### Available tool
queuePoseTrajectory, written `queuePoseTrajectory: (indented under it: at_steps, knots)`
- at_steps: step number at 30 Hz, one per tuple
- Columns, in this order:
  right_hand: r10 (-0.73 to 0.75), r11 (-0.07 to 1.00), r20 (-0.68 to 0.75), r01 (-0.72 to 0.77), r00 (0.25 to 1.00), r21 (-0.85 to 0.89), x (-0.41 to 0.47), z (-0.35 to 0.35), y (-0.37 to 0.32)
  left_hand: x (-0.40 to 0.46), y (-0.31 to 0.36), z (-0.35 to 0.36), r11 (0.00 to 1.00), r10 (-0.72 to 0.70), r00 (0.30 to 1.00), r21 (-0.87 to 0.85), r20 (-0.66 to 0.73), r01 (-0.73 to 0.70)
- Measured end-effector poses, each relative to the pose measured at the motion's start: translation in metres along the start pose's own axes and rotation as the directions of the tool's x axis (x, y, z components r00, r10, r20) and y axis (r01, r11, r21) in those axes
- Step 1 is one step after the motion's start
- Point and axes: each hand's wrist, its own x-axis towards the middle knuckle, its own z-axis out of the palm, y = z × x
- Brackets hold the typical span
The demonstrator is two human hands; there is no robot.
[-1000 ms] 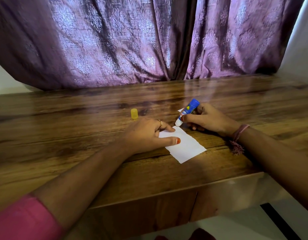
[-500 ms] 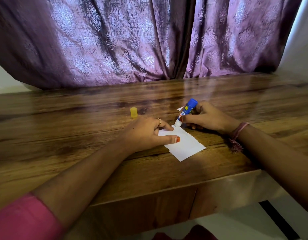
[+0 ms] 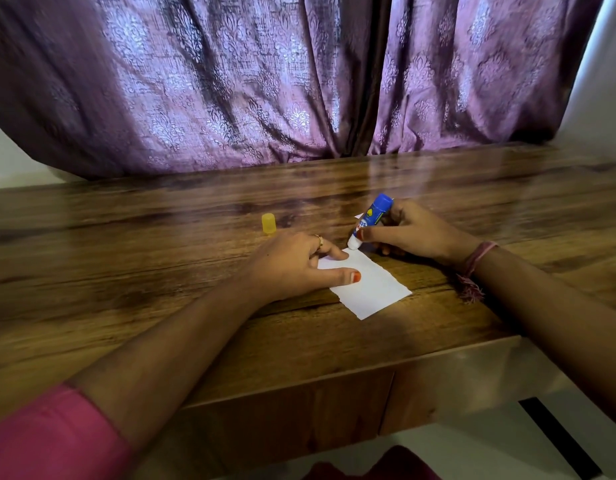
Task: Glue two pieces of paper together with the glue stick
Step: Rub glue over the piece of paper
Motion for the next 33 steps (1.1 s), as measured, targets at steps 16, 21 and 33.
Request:
queuePoseTrajectory:
  at_steps: [16,21,33]
  knots:
    - [0.006,1.0,0.027,-0.007,1.0,0.019,-0.005,-0.001,-0.004,0.0,-0.001,0.001,1.0,-0.008,1.0,-0.012,-0.013,0.007]
    - [0.012,1.0,0.036,-0.013,0.999,0.024,-0.008,-0.001,-0.005,-0.001,0.0,0.0,1.0,-0.016,1.0,-0.008,-0.005,0.016]
    - [-0.012,1.0,0.049,0.013,0.999,-0.017,-0.013,-0.003,-0.009,-0.001,0.004,-0.001,0.999,-0.035,0.999,-0.014,0.005,0.035]
